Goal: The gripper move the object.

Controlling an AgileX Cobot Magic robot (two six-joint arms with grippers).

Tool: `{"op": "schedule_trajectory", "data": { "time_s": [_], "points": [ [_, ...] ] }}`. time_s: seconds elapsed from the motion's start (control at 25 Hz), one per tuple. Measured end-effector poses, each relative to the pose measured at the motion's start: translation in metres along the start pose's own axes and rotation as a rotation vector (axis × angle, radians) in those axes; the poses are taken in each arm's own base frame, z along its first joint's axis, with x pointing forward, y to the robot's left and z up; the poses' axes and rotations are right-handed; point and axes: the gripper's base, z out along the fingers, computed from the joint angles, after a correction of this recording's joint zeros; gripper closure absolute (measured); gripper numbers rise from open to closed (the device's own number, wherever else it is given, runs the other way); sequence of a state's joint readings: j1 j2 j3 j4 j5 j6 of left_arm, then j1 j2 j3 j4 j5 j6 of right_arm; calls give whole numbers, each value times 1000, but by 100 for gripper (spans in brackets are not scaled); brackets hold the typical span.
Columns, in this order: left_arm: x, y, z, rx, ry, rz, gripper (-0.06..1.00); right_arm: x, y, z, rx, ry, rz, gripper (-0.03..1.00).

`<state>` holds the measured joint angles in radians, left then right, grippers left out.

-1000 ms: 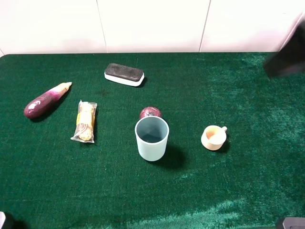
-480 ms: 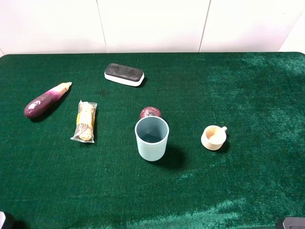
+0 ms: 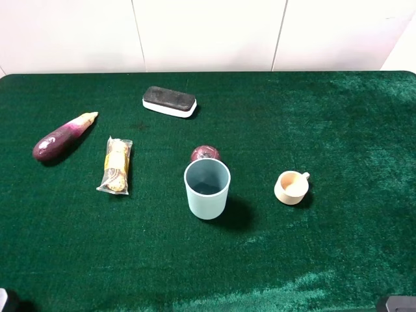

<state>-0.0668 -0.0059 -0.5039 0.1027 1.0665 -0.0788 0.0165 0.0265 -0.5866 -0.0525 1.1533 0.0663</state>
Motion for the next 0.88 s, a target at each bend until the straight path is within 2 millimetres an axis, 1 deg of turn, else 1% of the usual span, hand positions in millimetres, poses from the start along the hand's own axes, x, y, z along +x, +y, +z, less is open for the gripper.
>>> {"op": "schedule_trajectory", "data": {
  "time_s": [0.16,0.32,0.4,0.52,0.68,0.88],
  "points": [
    [0,0,0,0,0,0,-3,9,4,8,-47,-16,-32,32],
    [0,0,0,0,0,0,-3,5,6,11,-61,-76,-88,32],
    [0,0,0,0,0,0,-3,7,6,15,-61,-73,-99,32],
    [0,0,0,0,0,0,-3,8,6,16,-61,-70,-102,32],
    [0,0,0,0,0,0,-3,8,7,16,-66,-70,-92,32],
    [0,0,0,0,0,0,-3,8,9,16,-96,-67,-16,32]
  ]
}}
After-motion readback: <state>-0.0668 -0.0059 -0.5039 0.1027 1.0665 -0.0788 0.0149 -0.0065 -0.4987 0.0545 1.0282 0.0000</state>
